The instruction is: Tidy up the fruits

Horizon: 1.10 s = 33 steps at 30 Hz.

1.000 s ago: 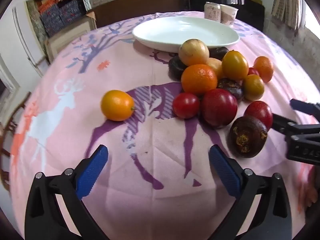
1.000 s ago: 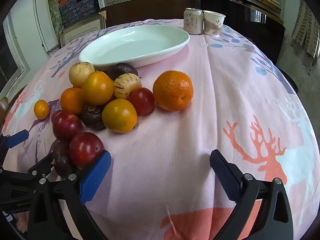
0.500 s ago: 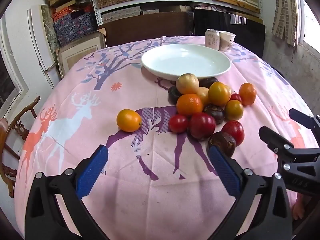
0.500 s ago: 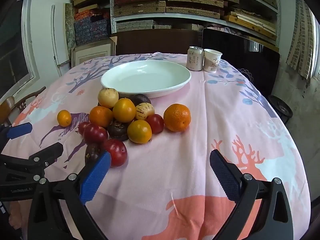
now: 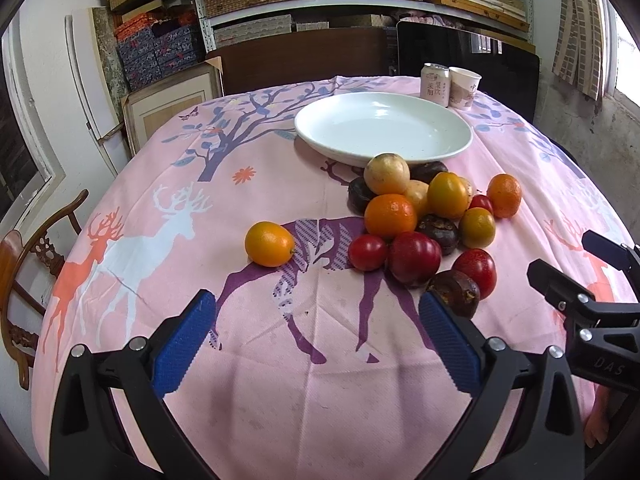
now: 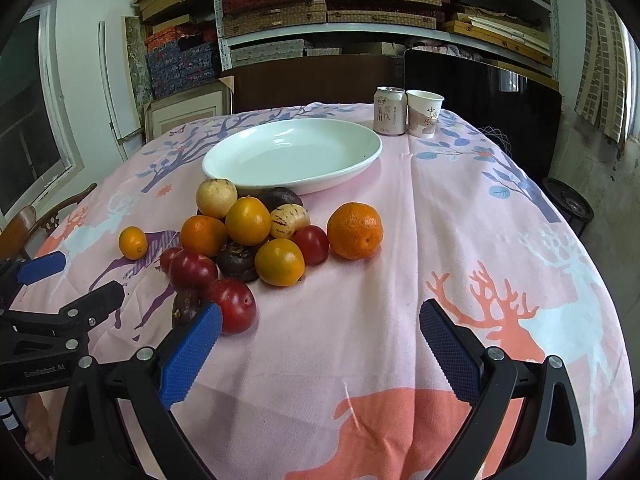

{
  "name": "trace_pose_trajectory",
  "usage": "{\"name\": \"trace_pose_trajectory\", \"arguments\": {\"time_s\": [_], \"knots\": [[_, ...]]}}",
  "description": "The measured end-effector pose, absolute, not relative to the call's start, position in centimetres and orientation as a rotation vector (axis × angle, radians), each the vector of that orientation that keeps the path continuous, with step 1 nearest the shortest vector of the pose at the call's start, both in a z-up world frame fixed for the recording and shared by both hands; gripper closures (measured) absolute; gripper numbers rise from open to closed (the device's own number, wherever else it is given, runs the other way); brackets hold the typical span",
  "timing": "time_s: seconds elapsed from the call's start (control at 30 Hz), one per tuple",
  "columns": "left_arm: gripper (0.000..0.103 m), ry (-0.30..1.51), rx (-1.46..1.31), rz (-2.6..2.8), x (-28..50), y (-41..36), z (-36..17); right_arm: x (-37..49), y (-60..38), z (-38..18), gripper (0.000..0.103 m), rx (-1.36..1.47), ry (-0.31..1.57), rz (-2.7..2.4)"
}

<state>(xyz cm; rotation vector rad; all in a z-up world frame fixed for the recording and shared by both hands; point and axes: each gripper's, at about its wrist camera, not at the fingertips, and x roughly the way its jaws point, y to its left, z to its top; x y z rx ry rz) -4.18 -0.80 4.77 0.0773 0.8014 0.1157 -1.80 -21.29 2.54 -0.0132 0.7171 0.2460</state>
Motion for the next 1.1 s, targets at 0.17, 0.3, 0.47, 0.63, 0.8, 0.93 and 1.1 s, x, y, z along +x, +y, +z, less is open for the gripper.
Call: {"name": "trace_pose_trajectory", "arguments": {"time_s": [0.17, 0.3, 0.47, 0.63, 0.8, 0.93, 1.1], "knots": [[0.004, 0.803, 0.081, 0.117, -4.07, -0.69, 4.58, -1.5, -21.6, 2.37, 0.003, 0.017, 0.733, 0.255], [0.004, 0.806, 0.084, 0.119, -3.85, -0.83, 4.54, -1.42, -21.62, 2.3, 0.003, 0.021, 0.737, 0.258], [0.004, 0.808, 0.083, 0.119, -3.8, -0.83, 4.46, -1.43, -21.63, 2.24, 0.003, 0.023, 0.737, 0.259], [0.004, 0.809, 0.085, 0.119, -3.75, -0.82, 4.36, -1.42, -21.61, 2.21, 0.003, 0.021, 0.736, 0.258], [0.004, 0.808, 0.085, 0.12, -3.72, -0.91, 4.4, -1.41, -21.63, 2.23, 0.003, 0.023, 0.737, 0.257], [0.004, 0.81, 0.084, 0.12, -3.7, -0.92, 4.4, -1.42, -21.65, 2.15, 0.003, 0.022, 0.736, 0.257], [0.004, 0.811, 0.084, 0.12, -3.65, -0.91, 4.17, -1.42, -21.67, 2.16, 0.003, 0.024, 0.737, 0.257]]}}
